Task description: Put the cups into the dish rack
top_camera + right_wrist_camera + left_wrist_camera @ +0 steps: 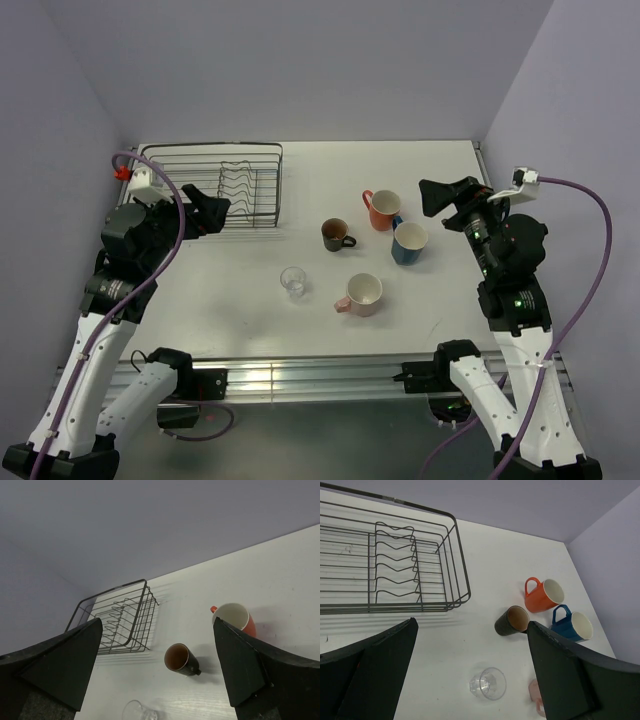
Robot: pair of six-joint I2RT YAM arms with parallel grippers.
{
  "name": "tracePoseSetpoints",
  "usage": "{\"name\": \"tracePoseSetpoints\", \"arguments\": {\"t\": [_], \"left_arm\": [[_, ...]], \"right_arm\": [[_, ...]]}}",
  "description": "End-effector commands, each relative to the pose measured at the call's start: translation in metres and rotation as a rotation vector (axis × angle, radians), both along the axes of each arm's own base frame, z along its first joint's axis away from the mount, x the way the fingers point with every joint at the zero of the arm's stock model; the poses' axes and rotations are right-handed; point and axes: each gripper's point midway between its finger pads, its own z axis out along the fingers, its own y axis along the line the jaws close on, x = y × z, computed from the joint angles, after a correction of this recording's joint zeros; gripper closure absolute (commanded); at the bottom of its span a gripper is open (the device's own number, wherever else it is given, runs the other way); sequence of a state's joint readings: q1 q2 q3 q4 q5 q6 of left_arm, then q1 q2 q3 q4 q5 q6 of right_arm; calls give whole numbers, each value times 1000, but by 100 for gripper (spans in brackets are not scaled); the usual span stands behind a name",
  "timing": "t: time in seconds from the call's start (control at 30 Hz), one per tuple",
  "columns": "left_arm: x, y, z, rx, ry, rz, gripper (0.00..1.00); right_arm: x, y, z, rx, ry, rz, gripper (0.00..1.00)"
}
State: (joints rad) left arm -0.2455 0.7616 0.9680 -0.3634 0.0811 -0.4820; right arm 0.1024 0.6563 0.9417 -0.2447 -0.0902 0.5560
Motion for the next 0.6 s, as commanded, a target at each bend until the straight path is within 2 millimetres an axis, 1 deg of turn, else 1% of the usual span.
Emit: {"name": "tracePoseSetpoints", "arguments": {"t": [0.0, 0.57], "left_arm": [[0, 1, 8, 9, -44, -4, 1], [1, 3, 8, 9, -42, 6, 1]], "right_arm": [[-1, -4, 11, -1, -46, -23, 0], [-1, -8, 11, -1, -29, -46, 0]]}}
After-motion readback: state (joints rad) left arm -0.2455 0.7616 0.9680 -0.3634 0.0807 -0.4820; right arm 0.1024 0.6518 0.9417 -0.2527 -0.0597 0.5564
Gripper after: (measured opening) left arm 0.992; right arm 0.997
